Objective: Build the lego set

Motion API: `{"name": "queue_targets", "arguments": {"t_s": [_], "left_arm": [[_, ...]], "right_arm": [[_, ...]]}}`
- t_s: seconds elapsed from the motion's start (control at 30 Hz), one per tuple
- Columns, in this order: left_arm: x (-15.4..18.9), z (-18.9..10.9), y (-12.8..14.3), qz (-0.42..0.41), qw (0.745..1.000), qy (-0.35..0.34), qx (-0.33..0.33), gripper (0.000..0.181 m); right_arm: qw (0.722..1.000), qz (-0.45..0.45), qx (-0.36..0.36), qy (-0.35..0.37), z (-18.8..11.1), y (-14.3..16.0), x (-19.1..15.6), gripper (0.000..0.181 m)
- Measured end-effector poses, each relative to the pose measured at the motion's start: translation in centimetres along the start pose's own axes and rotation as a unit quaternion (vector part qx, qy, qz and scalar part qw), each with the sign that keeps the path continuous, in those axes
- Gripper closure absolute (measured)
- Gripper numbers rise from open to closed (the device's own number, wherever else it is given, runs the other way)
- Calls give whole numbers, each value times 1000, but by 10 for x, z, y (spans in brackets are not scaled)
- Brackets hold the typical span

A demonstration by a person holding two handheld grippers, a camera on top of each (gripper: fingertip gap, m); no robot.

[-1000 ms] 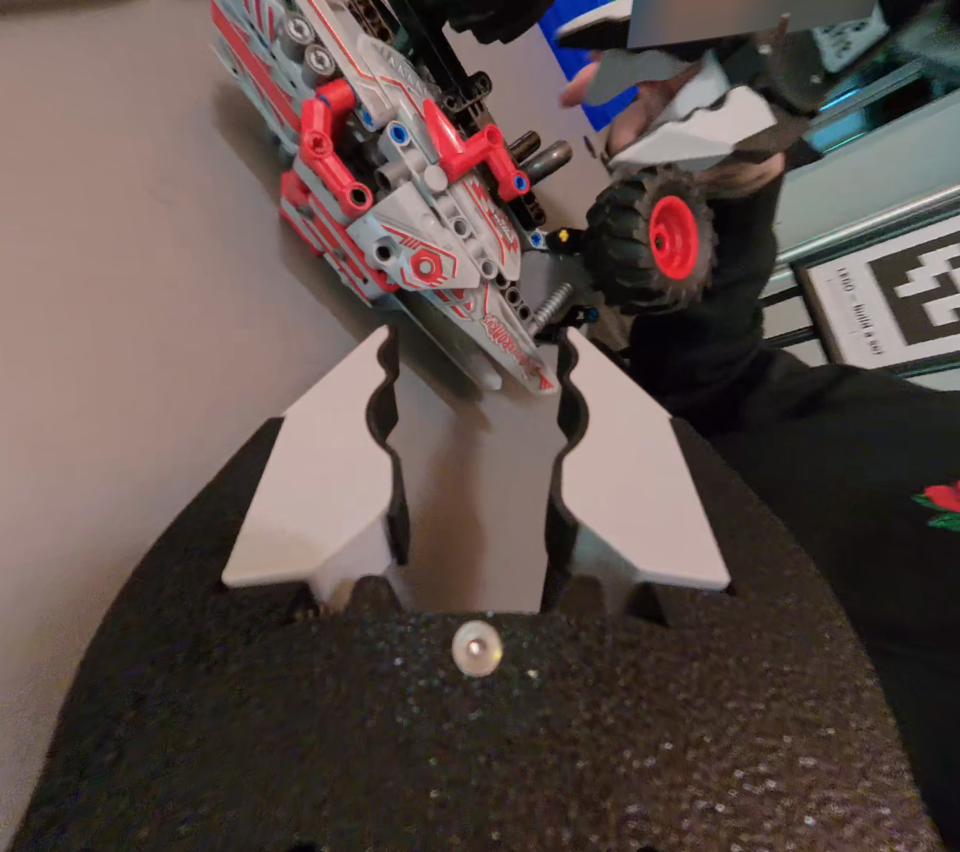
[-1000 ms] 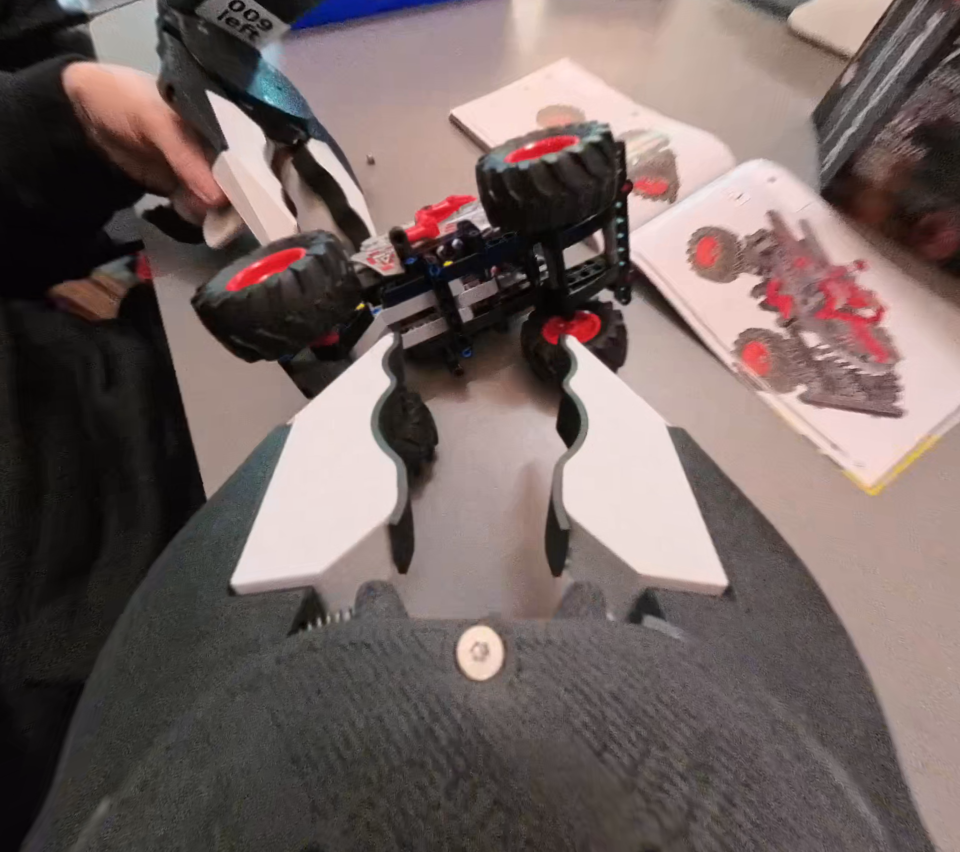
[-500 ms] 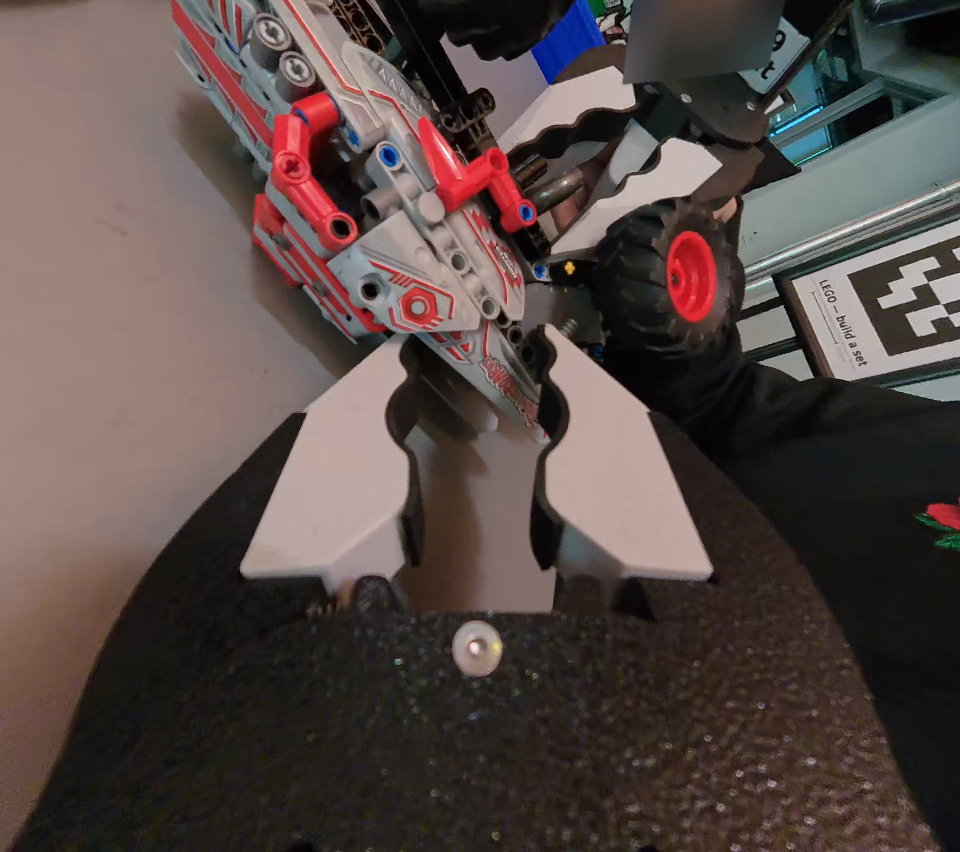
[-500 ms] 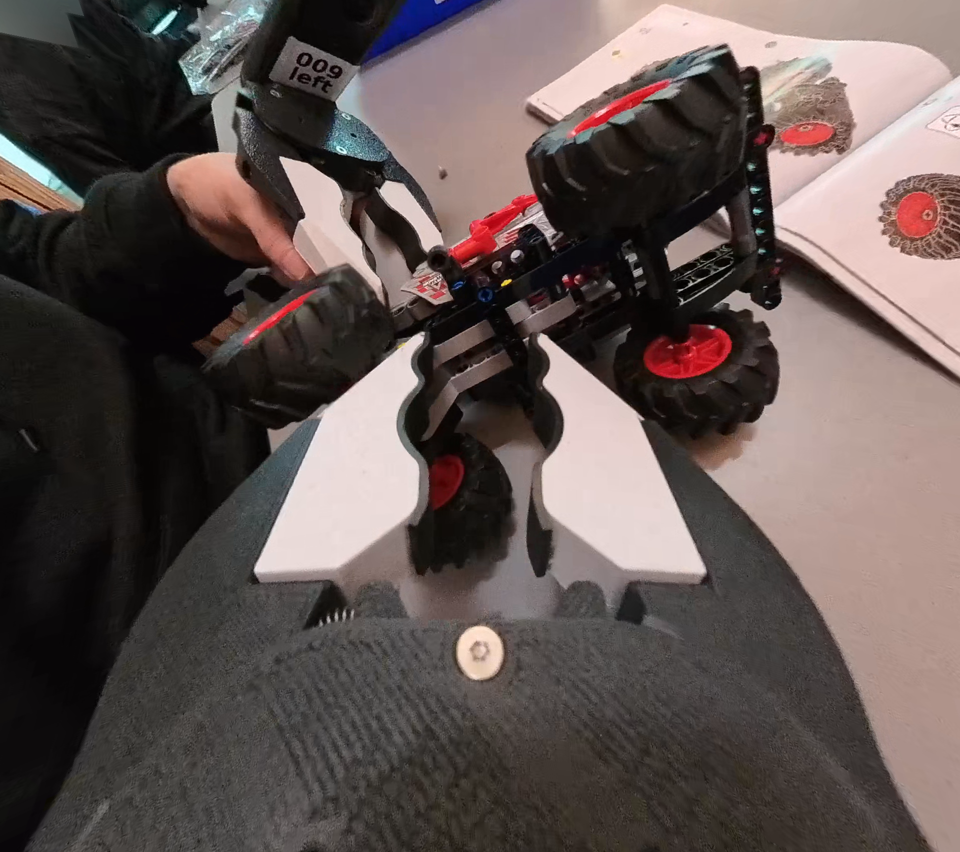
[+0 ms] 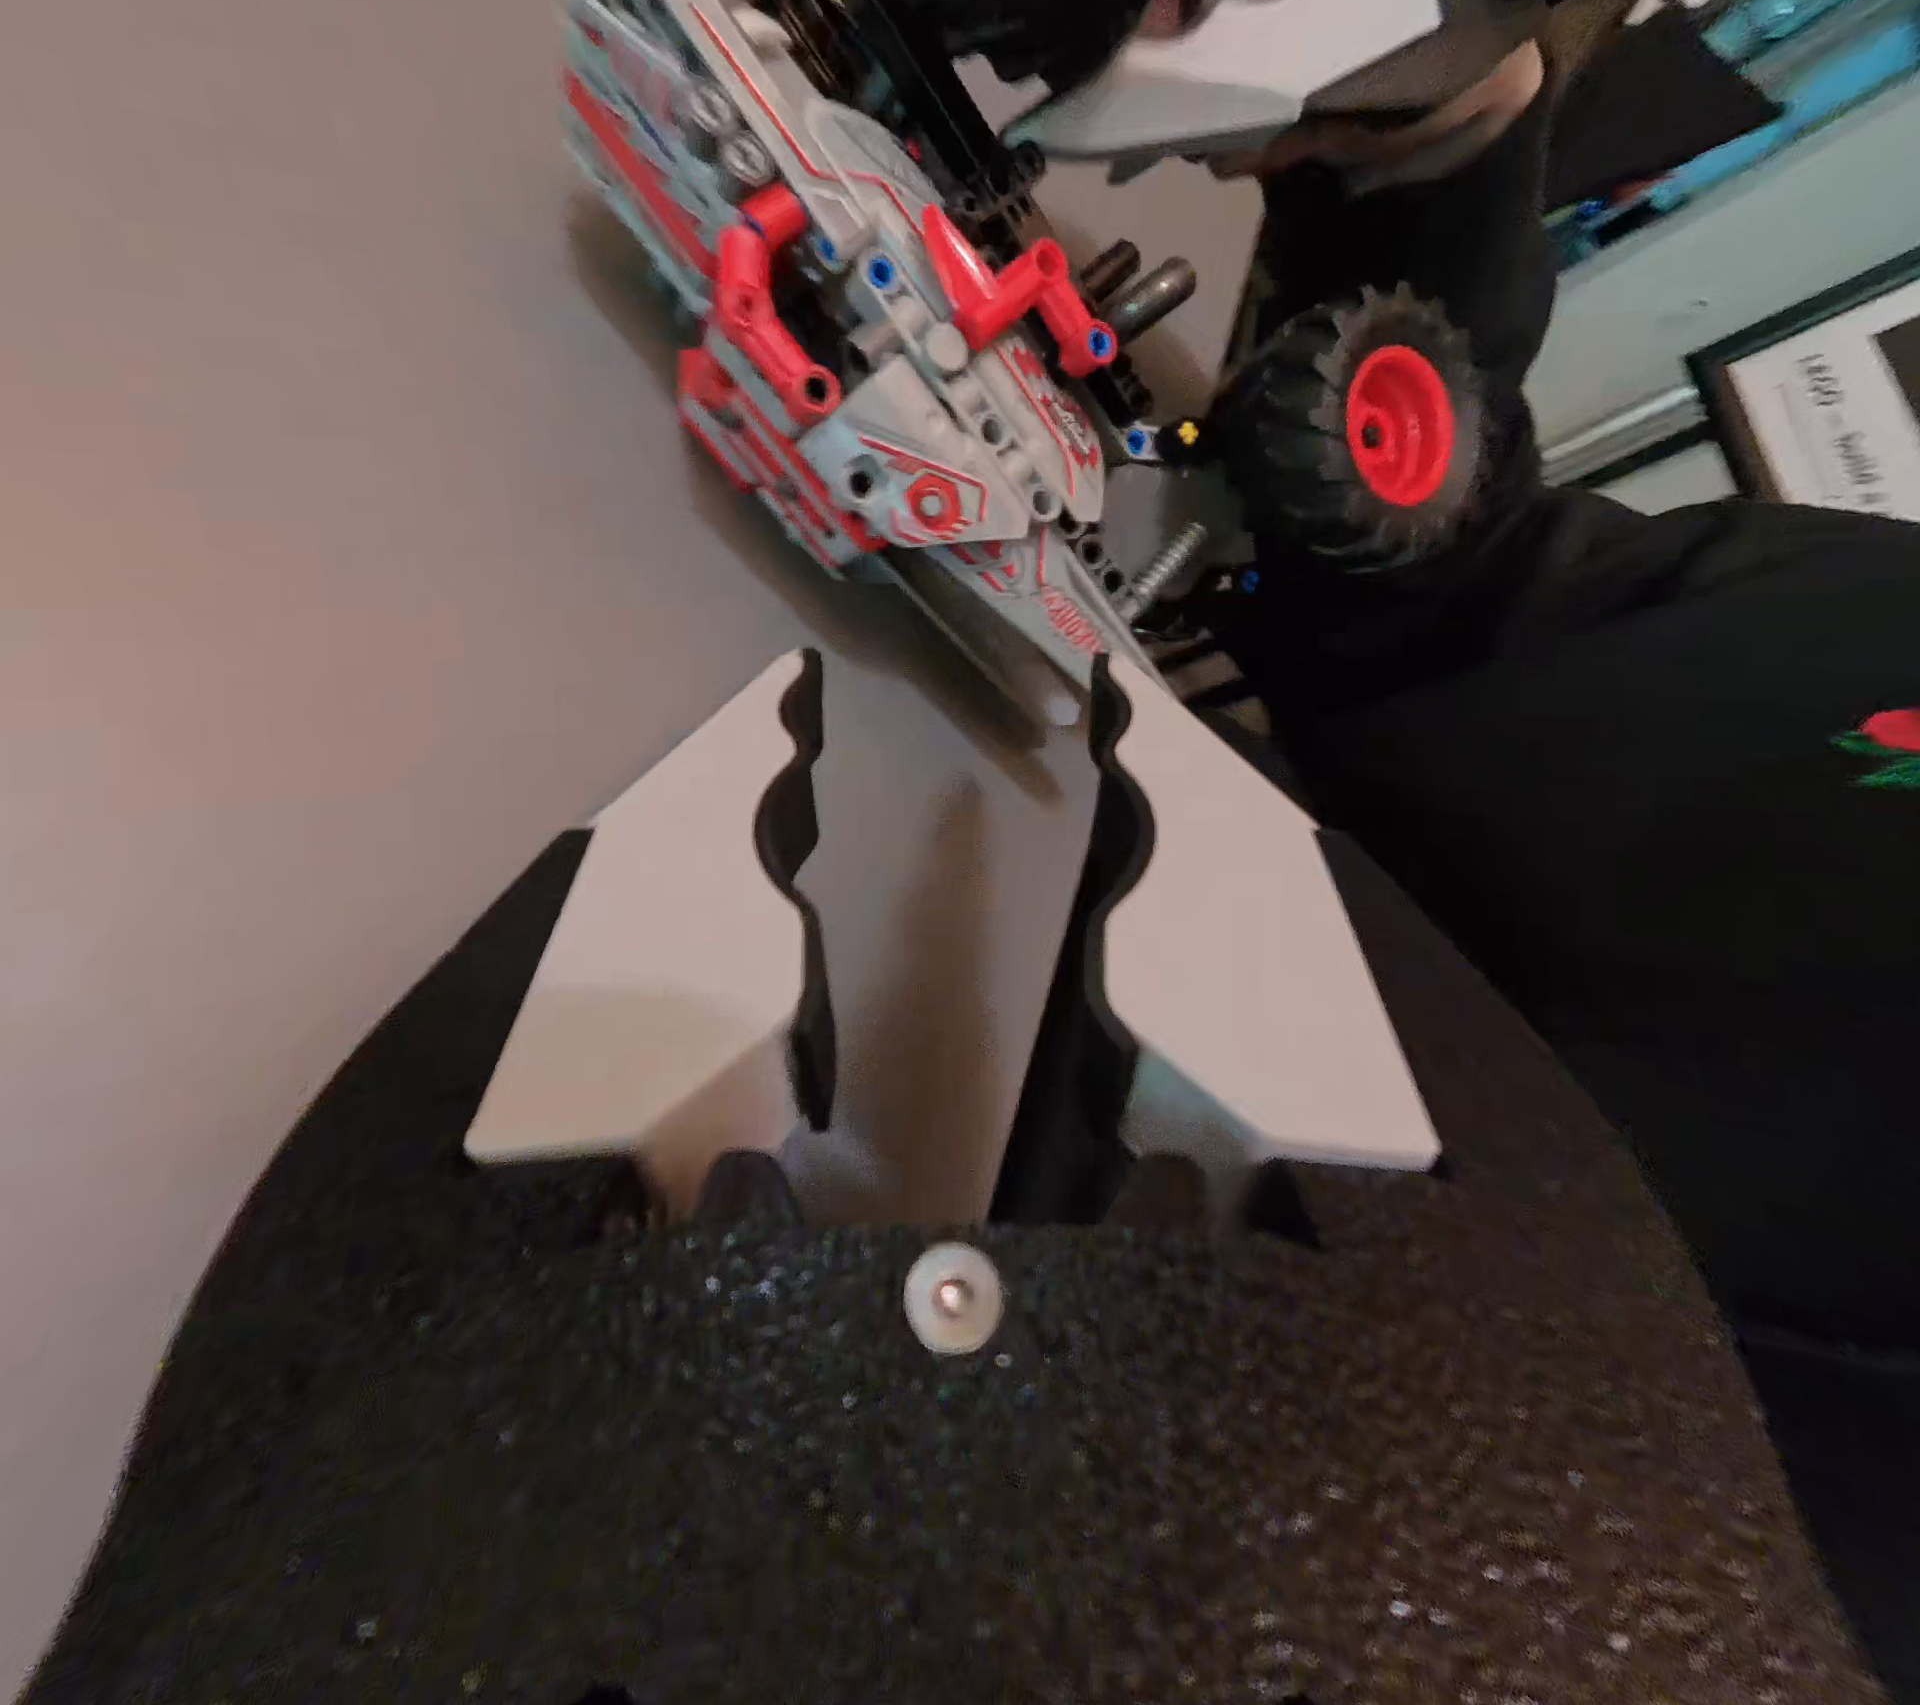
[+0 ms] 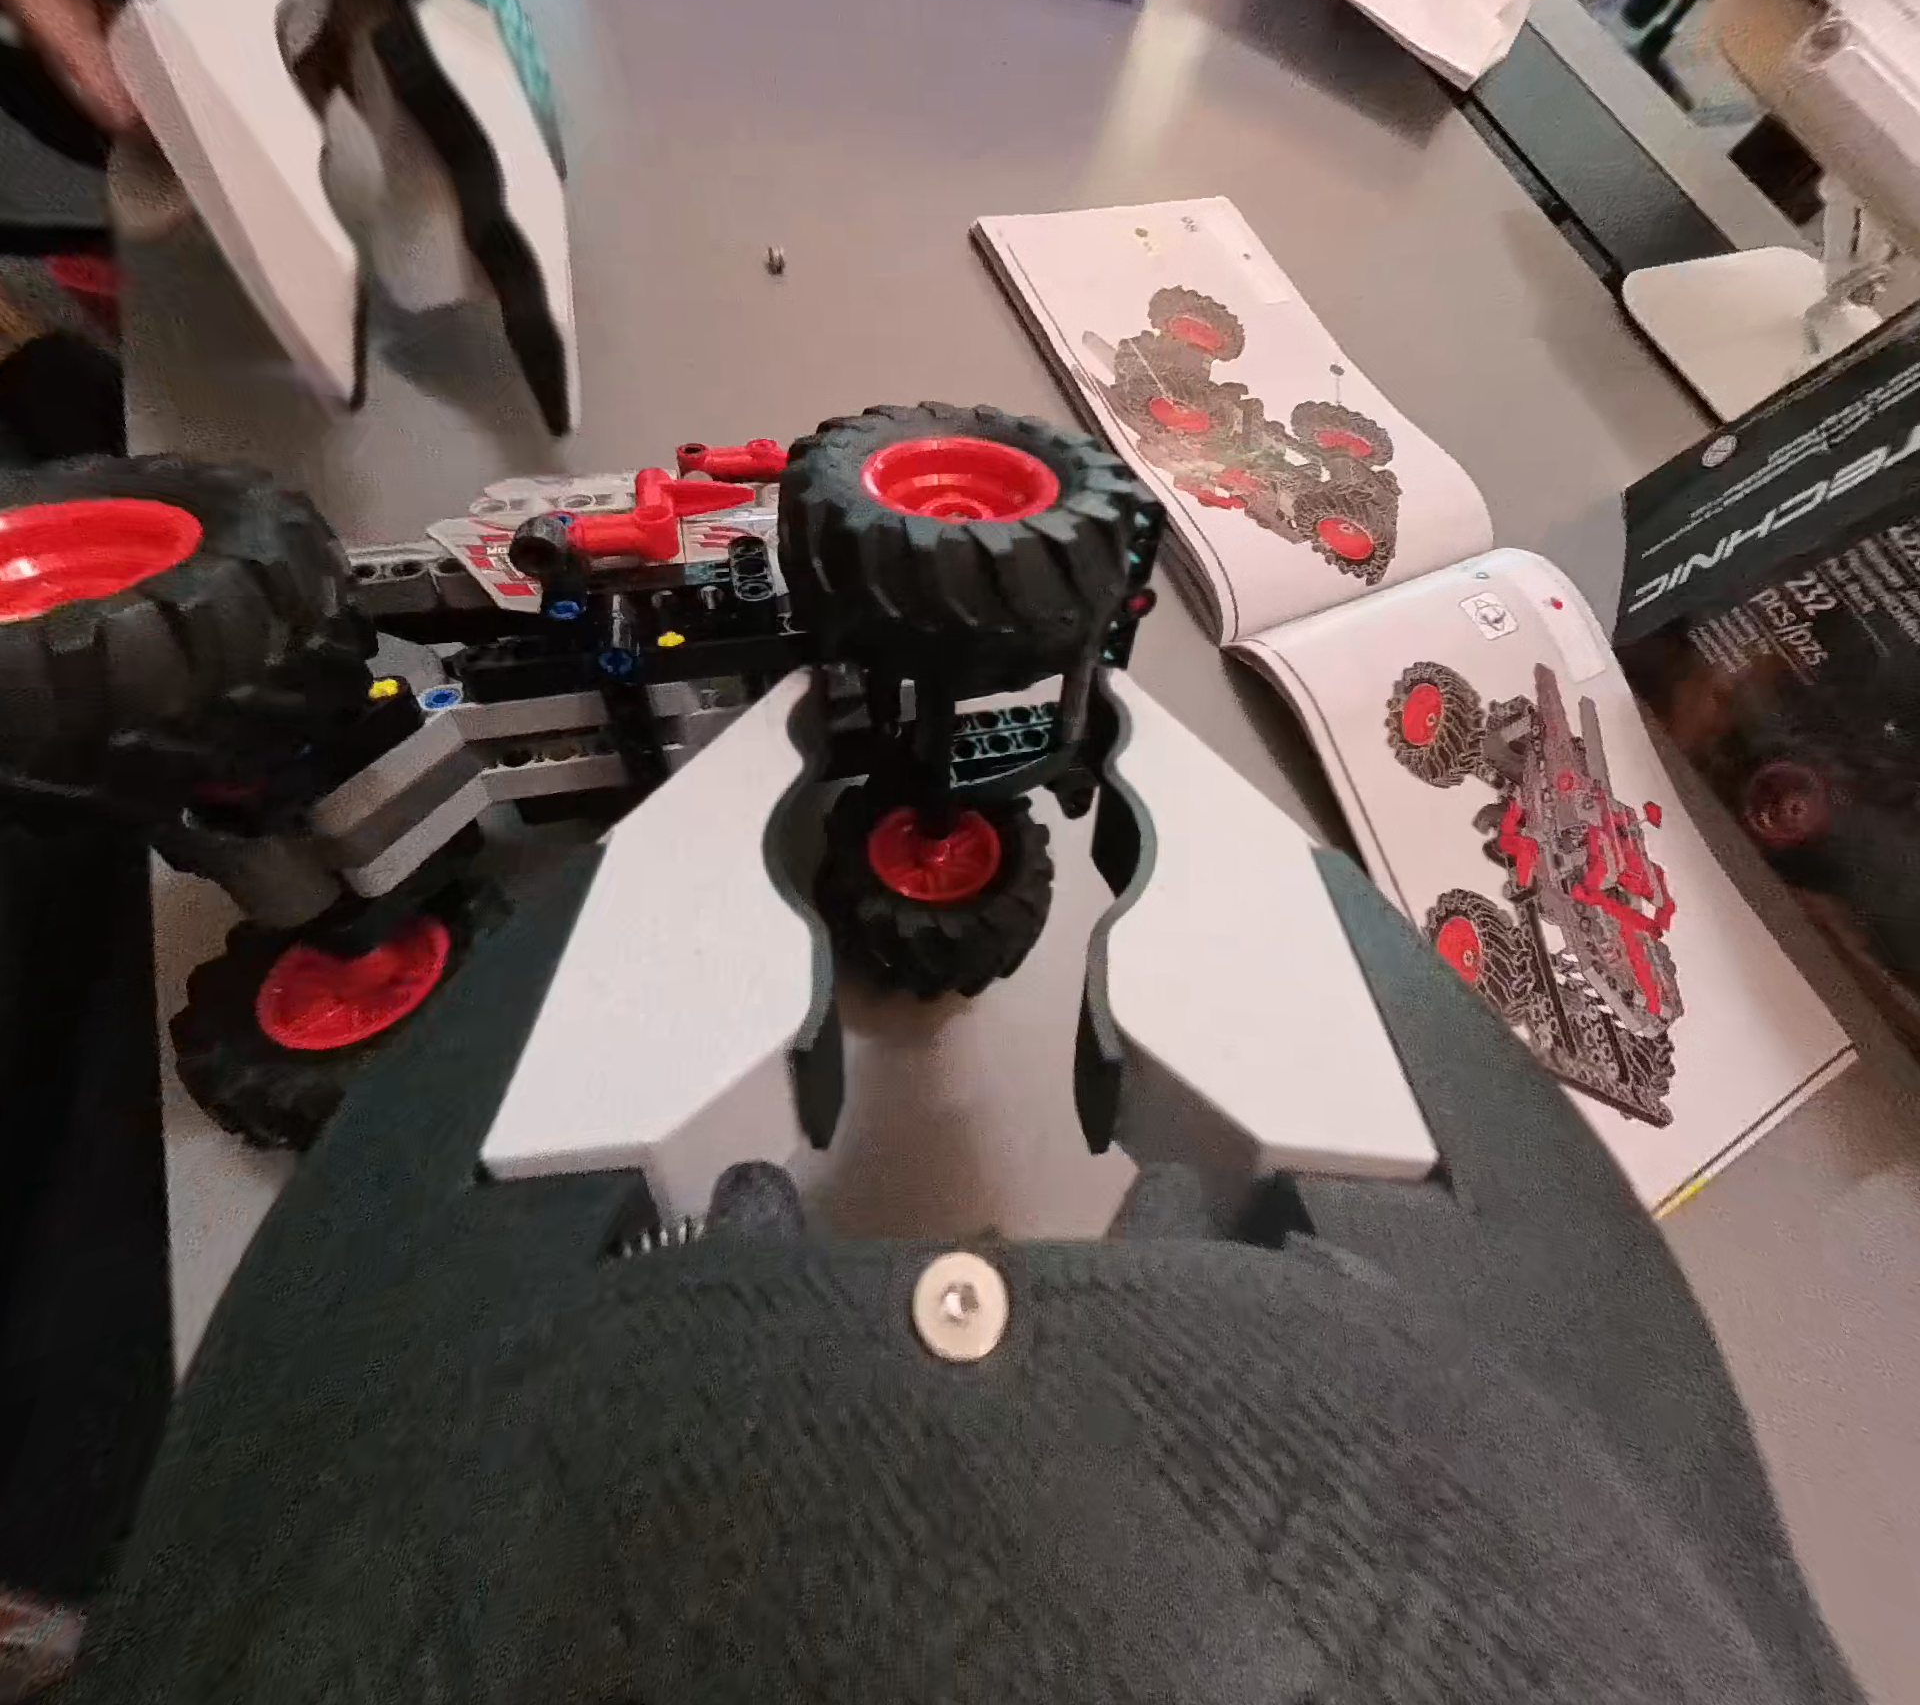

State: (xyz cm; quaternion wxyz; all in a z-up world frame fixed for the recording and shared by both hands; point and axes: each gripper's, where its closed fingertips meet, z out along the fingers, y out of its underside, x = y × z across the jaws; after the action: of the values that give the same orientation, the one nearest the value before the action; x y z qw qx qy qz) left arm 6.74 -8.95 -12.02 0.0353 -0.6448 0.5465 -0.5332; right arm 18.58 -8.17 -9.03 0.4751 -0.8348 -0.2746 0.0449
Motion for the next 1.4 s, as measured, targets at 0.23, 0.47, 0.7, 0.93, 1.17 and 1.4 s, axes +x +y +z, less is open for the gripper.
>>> {"name": "queue_targets", "arguments": {"t_s": [0.23,0.47,0.7,0.93,1.17,1.4], "left_arm": [[-75,-83,-26,193,949,-246,41,145],[-43,-49,-22,250,956,-151,25,125],[23,21,-13,314,946,-79,25,72],[2,48,3,289,938,-190,-16,85],[-2,47,-11,267,939,-212,37,135],[-14,32,-31,266,926,-257,78,157]], "right_arm": [[998,-54,-34,14,2,18,4,126],[999,-26,-29,17,-21,19,2,126],[991,-62,96,66,-57,-26,-13,129],[991,-85,79,72,-28,-22,0,115],[993,-56,40,92,-2,-23,14,96],[979,-59,186,-57,-82,-73,-33,164]]}}
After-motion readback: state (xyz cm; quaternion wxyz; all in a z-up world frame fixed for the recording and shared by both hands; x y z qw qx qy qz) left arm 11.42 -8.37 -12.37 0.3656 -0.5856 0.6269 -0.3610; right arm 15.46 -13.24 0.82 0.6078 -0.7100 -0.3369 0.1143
